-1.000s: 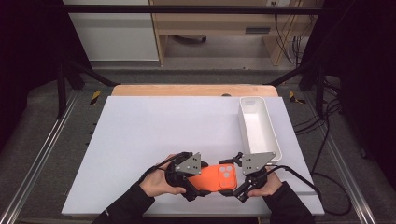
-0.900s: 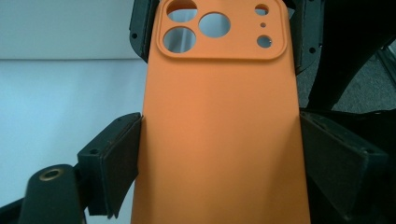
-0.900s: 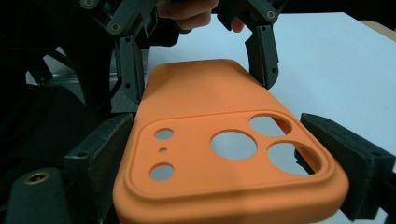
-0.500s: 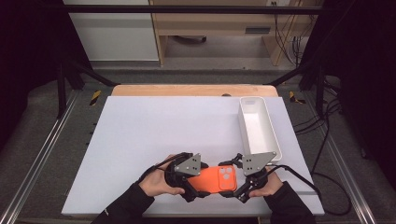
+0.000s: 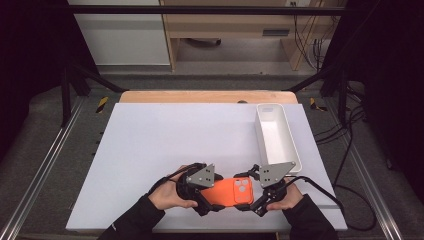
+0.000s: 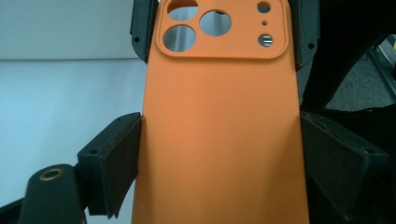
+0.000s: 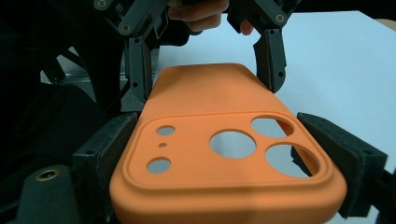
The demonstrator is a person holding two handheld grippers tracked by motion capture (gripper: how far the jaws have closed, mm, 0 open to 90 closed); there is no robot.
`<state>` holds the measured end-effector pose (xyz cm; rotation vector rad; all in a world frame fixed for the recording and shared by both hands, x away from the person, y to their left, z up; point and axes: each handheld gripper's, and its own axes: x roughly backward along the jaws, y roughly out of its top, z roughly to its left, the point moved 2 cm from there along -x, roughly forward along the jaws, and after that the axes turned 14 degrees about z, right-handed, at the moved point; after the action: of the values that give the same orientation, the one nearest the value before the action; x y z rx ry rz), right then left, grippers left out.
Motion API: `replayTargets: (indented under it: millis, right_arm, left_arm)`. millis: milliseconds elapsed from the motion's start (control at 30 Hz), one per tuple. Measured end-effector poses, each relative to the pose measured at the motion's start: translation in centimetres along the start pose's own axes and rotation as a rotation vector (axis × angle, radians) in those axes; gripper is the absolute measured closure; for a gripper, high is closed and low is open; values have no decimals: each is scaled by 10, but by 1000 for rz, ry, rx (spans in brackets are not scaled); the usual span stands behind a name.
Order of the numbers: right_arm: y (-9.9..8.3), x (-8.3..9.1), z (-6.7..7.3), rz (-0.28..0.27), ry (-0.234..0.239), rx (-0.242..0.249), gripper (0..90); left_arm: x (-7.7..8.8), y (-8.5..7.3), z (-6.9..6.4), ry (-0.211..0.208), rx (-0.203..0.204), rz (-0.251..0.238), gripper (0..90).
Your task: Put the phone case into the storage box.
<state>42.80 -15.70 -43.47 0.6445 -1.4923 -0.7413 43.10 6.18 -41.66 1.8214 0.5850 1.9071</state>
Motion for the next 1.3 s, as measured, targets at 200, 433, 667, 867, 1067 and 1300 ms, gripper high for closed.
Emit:
replayTargets:
  millis: [200, 433, 667, 867, 1067, 1300]
  right_arm:
    - [0, 0, 0, 10, 9, -4, 163]
    - [0, 2, 0, 13, 12, -12, 164]
    - [1, 5, -1, 13, -3, -19, 163]
    - [1, 12, -4, 35, -33, -24, 162]
    - [2, 18, -5, 57, -57, -34, 162]
    - [4, 24, -9, 104, -73, -37, 162]
  left_arm:
    - [-2, 1, -1, 1, 6, 12, 154]
    - [-2, 1, 0, 5, 14, -6, 146]
    - [8, 2, 2, 46, 49, -69, 95]
    - [23, -2, 5, 40, 102, -124, 84]
    - [28, -10, 8, 33, 141, -135, 54]
    - [26, -17, 9, 49, 159, -106, 30]
